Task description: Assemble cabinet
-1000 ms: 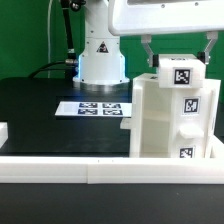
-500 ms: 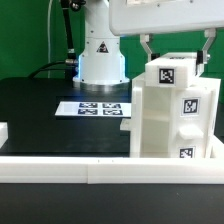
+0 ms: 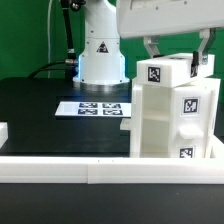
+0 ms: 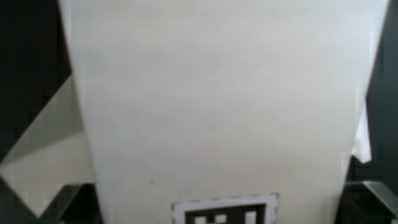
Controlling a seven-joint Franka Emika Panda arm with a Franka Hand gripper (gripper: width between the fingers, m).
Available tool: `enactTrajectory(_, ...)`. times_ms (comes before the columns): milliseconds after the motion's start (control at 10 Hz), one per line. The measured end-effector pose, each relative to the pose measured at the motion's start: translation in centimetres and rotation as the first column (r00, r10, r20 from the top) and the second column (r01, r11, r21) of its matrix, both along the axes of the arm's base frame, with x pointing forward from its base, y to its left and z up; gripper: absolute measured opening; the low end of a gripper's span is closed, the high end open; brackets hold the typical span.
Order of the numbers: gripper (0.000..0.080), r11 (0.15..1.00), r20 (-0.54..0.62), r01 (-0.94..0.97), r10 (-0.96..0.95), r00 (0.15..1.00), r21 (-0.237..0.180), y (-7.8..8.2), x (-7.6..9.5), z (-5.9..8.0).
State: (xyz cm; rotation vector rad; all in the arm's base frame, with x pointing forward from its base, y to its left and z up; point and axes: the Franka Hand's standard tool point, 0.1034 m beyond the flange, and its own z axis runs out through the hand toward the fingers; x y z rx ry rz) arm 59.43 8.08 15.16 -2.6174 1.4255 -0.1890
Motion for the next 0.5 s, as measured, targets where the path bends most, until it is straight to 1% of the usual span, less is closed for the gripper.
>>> enactTrajectory(200,0.056,0.991,-0.002,0.133,-0.133,0.991,0.029,-0.01,0.03,-0.05)
enactTrajectory(500,0.056,0.947,-0.029,0.314,-0.313,0.949,0.072,0.02,-0.01,-0.07)
